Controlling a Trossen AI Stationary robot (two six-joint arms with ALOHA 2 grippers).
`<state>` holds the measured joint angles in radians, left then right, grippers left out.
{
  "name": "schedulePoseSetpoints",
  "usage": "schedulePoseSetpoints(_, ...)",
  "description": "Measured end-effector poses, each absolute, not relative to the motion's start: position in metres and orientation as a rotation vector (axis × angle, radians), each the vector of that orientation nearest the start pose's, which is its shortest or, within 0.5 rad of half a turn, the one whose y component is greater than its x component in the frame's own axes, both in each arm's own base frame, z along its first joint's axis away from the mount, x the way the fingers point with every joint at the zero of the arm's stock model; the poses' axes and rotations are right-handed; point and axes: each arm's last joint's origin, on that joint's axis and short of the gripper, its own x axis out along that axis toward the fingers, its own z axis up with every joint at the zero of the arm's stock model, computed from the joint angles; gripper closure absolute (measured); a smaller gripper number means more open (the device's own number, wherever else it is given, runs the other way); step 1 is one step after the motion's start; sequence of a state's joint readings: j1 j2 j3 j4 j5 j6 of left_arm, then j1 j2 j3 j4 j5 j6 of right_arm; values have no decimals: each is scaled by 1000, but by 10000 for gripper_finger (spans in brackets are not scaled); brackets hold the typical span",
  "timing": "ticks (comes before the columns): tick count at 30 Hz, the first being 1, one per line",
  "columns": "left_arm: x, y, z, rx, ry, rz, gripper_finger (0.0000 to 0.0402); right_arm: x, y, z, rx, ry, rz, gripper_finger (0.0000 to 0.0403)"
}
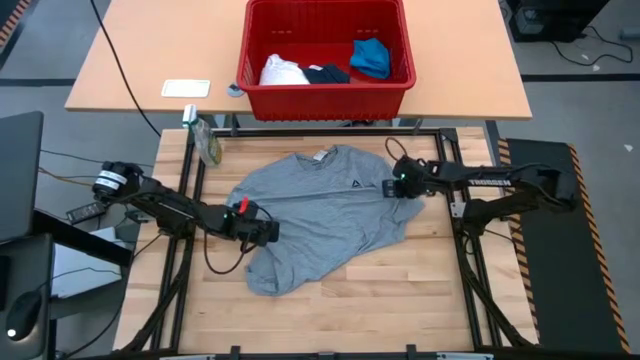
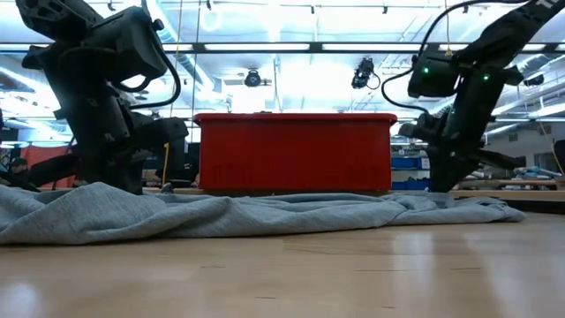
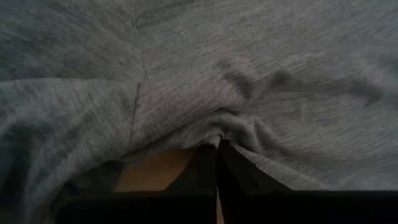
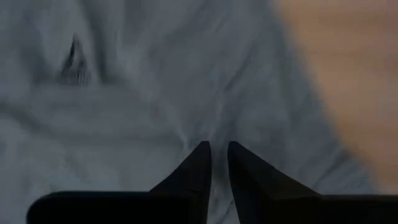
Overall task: Fold laundry
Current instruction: Fold the gray shirt
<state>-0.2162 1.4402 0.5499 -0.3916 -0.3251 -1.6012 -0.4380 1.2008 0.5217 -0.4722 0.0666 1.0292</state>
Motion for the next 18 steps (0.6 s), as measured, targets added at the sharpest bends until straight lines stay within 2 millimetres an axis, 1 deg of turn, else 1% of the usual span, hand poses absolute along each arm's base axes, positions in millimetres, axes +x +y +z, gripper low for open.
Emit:
schedulePoseSetpoints(3,211,-37,123,-1061,828,988,401,176,-80,147,1108,878,-1009,341)
schedulePoseSetpoints(7,211,-37,124,-1053,837,972,401,180,-91,132,1098,921,-1032,357)
schedulePoseSetpoints(10,211,-38,124,-1019,858,946,401,187,-102,122,1097,900,-1033,376)
schedulePoseSetpoints(13,211,-38,124,-986,877,922,401,190,-112,118,1098,842,-1064,393)
schedulePoseSetpoints(15,211,-38,124,-985,885,914,401,189,-120,117,1101,796,-1092,396)
schedulePoseSetpoints(18,211,-39,124,-1000,896,903,401,182,-132,117,1106,738,-1162,394)
